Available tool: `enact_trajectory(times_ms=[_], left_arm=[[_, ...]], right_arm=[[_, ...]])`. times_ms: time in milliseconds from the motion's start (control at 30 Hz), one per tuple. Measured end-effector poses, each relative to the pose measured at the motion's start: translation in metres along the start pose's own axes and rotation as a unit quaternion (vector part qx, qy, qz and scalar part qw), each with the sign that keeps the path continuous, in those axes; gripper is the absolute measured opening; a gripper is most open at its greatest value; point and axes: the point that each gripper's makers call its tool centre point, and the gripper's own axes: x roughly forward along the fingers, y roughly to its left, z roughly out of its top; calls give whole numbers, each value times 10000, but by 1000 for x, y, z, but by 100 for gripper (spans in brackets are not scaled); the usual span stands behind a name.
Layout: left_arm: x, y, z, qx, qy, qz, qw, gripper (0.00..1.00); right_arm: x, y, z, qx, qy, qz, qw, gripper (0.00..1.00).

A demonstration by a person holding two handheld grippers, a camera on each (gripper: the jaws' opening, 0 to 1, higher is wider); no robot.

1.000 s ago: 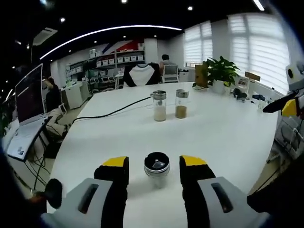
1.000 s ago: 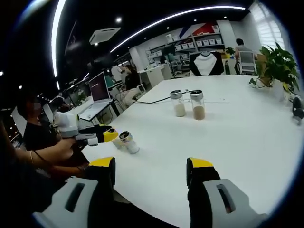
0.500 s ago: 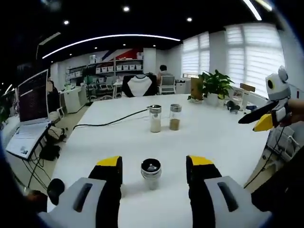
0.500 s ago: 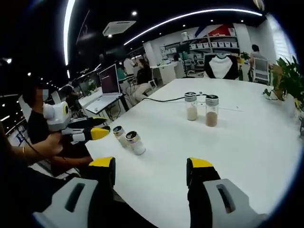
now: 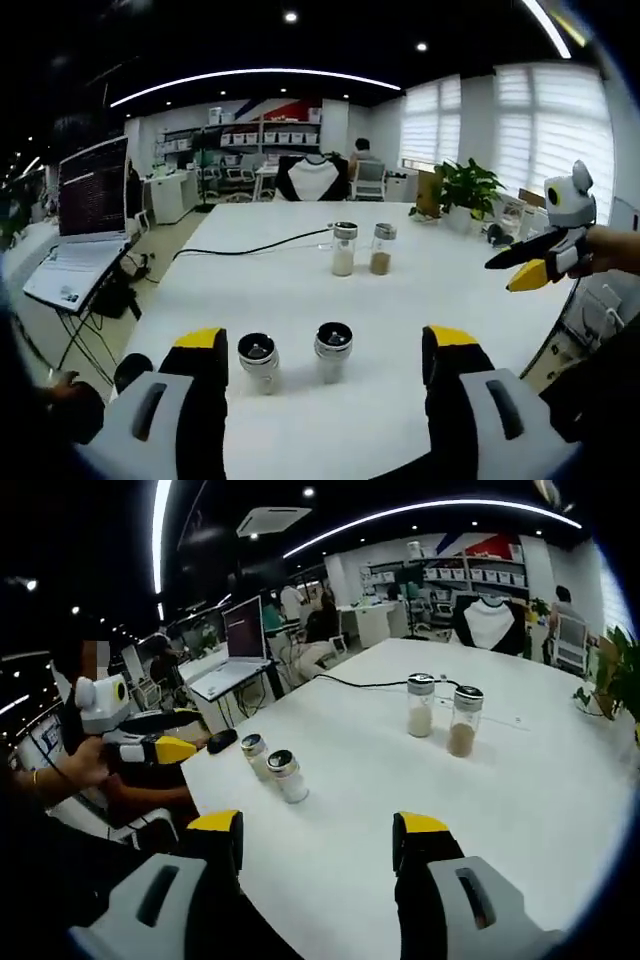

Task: Rotate the seasoning bottle until the label or dispensing opening points toward the visible target arrow and the bottle remains upright within the marked orientation range

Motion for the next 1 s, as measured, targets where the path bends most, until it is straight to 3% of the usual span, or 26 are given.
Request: enact_trajectory(times_ms=[100, 200, 333, 633, 1000], left_arm=[[-3, 3, -1, -83, -60, 37, 9999, 88], [-3, -3, -5, -306, -78, -184, 9993, 93], [-8, -8, -2, -134, -83, -277, 9995, 95], [-11, 4, 3, -171, -169, -111, 9996, 95], [-8, 10, 12, -204, -221, 104, 9995, 93]], right_arm=[[7, -4, 6, -132, 43, 37, 9999, 59], [14, -9, 13, -219, 65, 40, 9997, 59], [26, -18, 23, -370, 117, 28, 9992, 59], [49, -31, 48, -746, 139, 164, 9970, 59], [74, -65, 80, -1016, 104, 221, 9945, 59]])
